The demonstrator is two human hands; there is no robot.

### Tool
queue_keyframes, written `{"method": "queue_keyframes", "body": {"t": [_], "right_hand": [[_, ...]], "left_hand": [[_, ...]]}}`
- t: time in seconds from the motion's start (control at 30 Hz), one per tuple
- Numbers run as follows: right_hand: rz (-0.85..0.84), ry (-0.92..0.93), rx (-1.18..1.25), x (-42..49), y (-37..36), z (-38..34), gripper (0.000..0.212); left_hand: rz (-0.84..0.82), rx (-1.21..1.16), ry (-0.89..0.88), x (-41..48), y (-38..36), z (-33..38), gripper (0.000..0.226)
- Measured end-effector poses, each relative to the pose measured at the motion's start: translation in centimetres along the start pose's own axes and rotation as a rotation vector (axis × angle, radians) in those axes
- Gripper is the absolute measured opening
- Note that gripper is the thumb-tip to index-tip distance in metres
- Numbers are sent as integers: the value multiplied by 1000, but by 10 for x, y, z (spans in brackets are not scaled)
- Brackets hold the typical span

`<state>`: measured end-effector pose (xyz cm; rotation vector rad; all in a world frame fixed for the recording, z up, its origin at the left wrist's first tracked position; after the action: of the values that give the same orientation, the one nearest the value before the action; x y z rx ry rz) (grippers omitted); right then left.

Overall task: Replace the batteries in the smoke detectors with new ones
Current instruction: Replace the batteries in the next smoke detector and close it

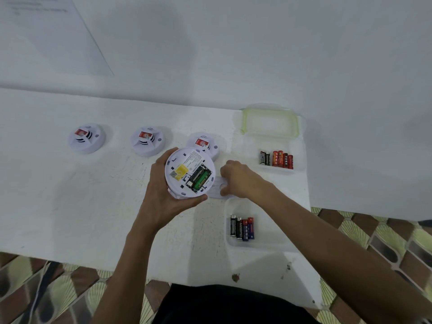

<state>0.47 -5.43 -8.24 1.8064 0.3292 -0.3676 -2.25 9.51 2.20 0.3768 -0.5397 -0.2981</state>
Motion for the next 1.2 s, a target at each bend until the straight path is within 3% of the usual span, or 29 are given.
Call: {"method": "queue_keyframes", "body": {"t": [0.13,0.27,0.33,0.63,0.7,0.97,1.1,1.2], "right_hand": [[-21,-13,28,3,3,3,42],[38,12,26,0,11,0,26],[40,24,83,-5,18,-1,27],[140,78,911,-51,82,16,25],[169,111,982,-60,91,13,27],[543,200,665,-97,103,-23,38],[728,298,512,-110,98,-39,40],[782,319,442,-114,95,-45,39]], "left_hand": [[-8,18,-14,2,-1,1,82],[14,62,-29,3,-3,-1,73],[18,66,-13,2,-2,-8,74],[-23,15,57,-6,-5,-29,92],[-33,10,83,-7,-7,-32,95],[-48,83,64,-1,-13,-24,92],[-97,1,56,3,-23,-17,85],[-105,13,57,2,-24,-19,89]]}}
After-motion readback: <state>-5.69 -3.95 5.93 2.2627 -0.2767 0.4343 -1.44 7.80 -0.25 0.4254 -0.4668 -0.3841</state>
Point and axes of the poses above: each hand's wrist, its own x-axis towards the middle knuckle, its own y-axis out of the back of the hand, z = x × y, the point moved 10 cm from there along x, towards the middle knuckle, and after that the axes turned 10 degrees about -y, right-handed, at the moved point
